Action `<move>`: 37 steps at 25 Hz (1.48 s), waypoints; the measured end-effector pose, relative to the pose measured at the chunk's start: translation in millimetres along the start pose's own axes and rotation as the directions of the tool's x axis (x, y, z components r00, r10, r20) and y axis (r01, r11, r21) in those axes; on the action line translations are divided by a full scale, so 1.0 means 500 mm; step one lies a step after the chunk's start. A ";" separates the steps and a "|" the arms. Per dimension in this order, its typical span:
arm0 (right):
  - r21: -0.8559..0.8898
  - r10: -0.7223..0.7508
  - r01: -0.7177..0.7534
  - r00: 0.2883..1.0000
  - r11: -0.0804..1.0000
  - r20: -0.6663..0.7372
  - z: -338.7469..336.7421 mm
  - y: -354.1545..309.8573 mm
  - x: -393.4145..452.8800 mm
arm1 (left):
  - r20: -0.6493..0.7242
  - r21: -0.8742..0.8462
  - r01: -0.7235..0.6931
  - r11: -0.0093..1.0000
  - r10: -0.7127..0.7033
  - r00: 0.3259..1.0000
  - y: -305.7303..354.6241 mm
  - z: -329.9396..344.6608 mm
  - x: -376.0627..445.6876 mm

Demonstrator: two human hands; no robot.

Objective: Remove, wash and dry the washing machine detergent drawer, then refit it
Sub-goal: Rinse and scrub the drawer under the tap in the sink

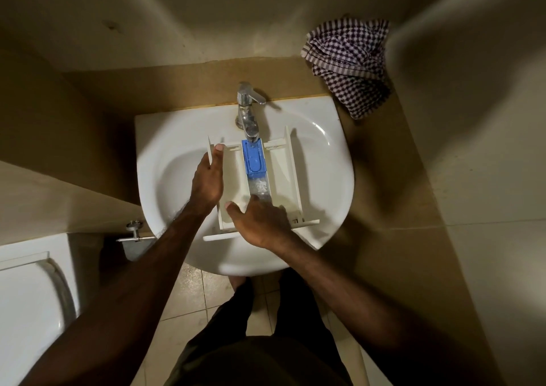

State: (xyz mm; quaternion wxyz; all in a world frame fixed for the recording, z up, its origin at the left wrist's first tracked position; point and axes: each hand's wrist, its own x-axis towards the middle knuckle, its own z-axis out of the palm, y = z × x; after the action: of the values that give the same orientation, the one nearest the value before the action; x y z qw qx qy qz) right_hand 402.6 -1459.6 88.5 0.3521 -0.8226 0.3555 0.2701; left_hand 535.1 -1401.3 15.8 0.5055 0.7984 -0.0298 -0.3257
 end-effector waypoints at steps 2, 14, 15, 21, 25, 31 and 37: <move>-0.174 -0.061 0.064 0.998 0.983 0.023 -0.004 0.034 -0.001 | -0.009 -0.012 -0.012 1.000 0.012 1.000 0.006 0.005 -0.005; -0.844 -0.428 0.396 0.875 0.361 0.227 -0.118 0.080 0.029 | 0.051 -0.033 -0.024 0.999 0.026 0.998 0.005 -0.002 -0.003; -0.838 -0.421 0.364 0.889 0.407 0.182 -0.111 0.078 0.027 | 0.054 -0.039 -0.031 0.999 0.034 0.998 0.002 -0.002 -0.001; -0.687 -0.470 0.367 0.882 0.628 0.041 -0.019 0.090 0.016 | -0.011 -0.045 -0.024 0.999 0.023 1.000 0.004 -0.001 -0.007; -0.529 -0.382 0.210 0.892 0.822 -0.240 0.047 0.097 -0.015 | 0.007 -0.084 -0.026 0.996 0.026 1.000 0.010 0.001 -0.015; -0.261 -0.186 0.081 0.893 0.962 -0.411 0.102 -0.008 -0.053 | 0.040 -0.120 0.011 0.993 -0.006 0.999 0.021 -0.005 -0.031; -0.104 -0.060 -0.016 0.723 0.994 -0.688 -0.070 0.102 0.016 | 0.183 -0.022 -0.036 0.999 0.039 0.982 -0.021 -0.035 -0.059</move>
State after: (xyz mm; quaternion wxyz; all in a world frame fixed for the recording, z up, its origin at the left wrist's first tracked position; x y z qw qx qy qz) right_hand 374.5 -1515.1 84.4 0.1551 -0.8851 0.4368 -0.0418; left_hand 518.5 -1371.1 26.3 0.5139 0.7598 -0.0881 -0.3884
